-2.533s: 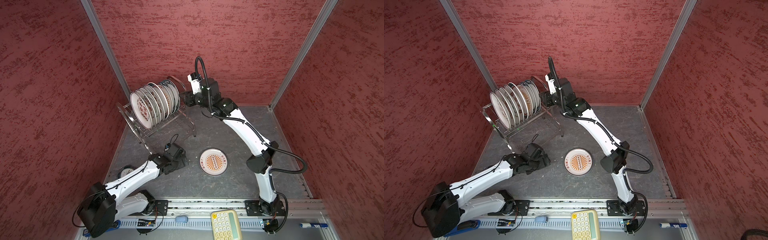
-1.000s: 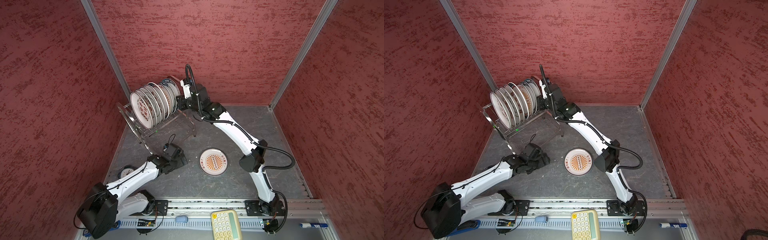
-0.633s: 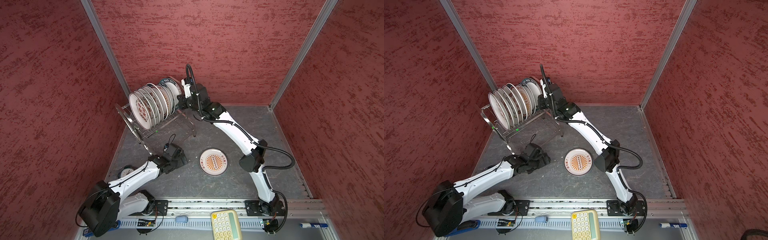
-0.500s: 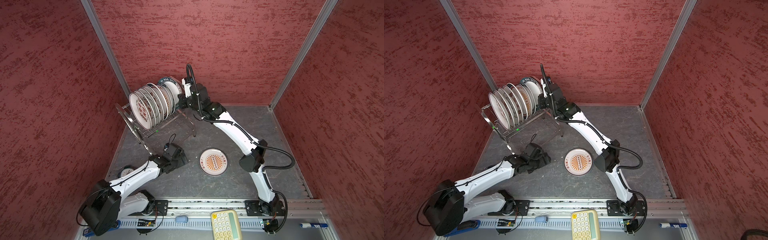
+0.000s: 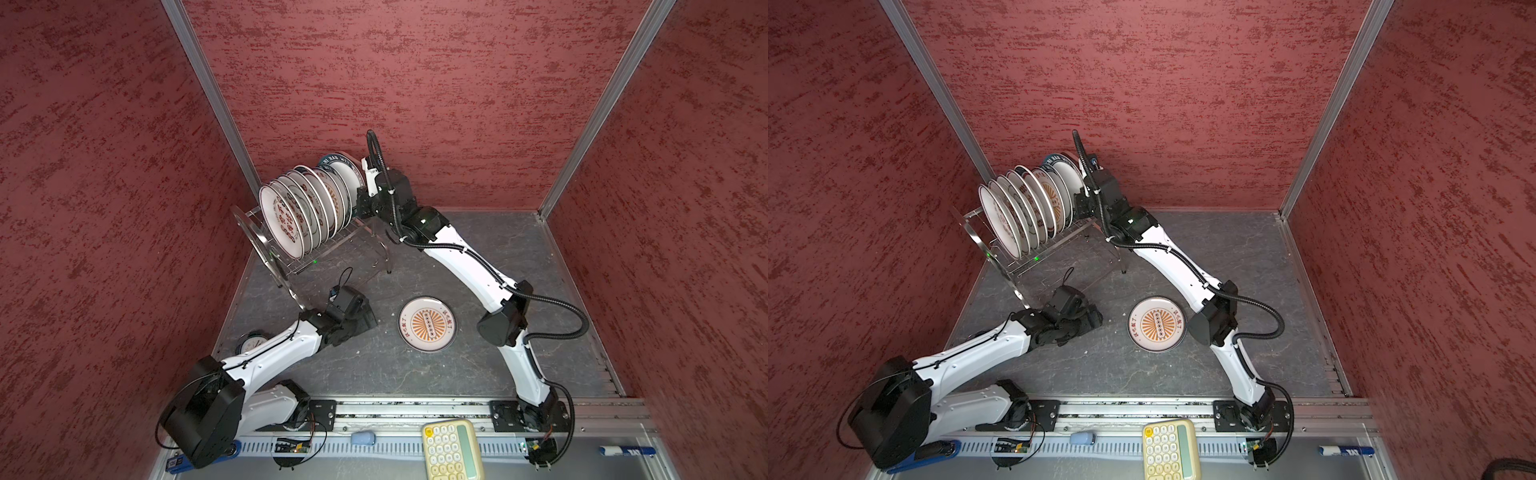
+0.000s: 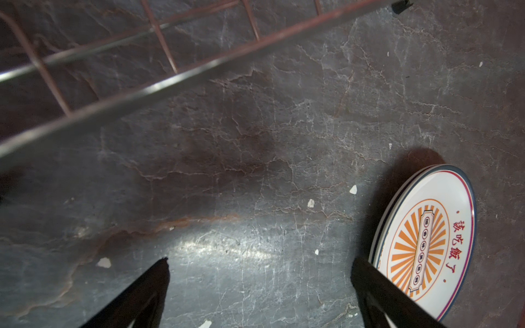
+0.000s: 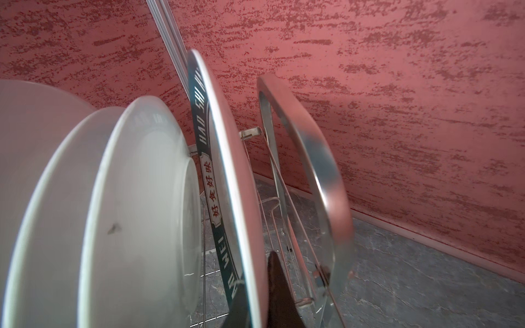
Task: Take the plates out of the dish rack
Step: 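Lift the green-rimmed plate up out of the rack with the right gripper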
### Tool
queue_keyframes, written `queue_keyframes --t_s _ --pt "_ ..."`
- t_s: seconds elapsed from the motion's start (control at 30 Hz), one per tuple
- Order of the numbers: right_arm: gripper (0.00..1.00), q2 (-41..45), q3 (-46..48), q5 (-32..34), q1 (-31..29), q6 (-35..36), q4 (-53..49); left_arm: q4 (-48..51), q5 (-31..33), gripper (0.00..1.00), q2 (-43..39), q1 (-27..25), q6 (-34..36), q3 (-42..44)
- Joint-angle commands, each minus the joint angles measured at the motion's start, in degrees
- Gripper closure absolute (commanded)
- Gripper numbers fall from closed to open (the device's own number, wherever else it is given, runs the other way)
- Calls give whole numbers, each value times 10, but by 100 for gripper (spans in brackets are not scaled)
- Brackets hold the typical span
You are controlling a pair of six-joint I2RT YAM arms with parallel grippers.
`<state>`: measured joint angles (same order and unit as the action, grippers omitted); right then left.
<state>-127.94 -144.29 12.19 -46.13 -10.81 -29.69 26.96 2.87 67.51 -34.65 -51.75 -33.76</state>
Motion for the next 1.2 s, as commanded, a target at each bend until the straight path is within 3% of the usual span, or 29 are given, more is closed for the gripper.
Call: queue_keyframes --t_s 0.0,0.8,0.97,1.17 --pt "100 39 -22 67 -5 29 34 -6 -1 1 7 4 7 -6" --pt "100 91 -24 118 -4 92 109 -29 -14 0 10 1 26 -11" --pt "100 122 -21 157 -4 120 103 -37 -20 1 10 -4 29 -10" --pt "100 204 83 216 -4 162 124 -45 -22 1 11 -12 32 -16"
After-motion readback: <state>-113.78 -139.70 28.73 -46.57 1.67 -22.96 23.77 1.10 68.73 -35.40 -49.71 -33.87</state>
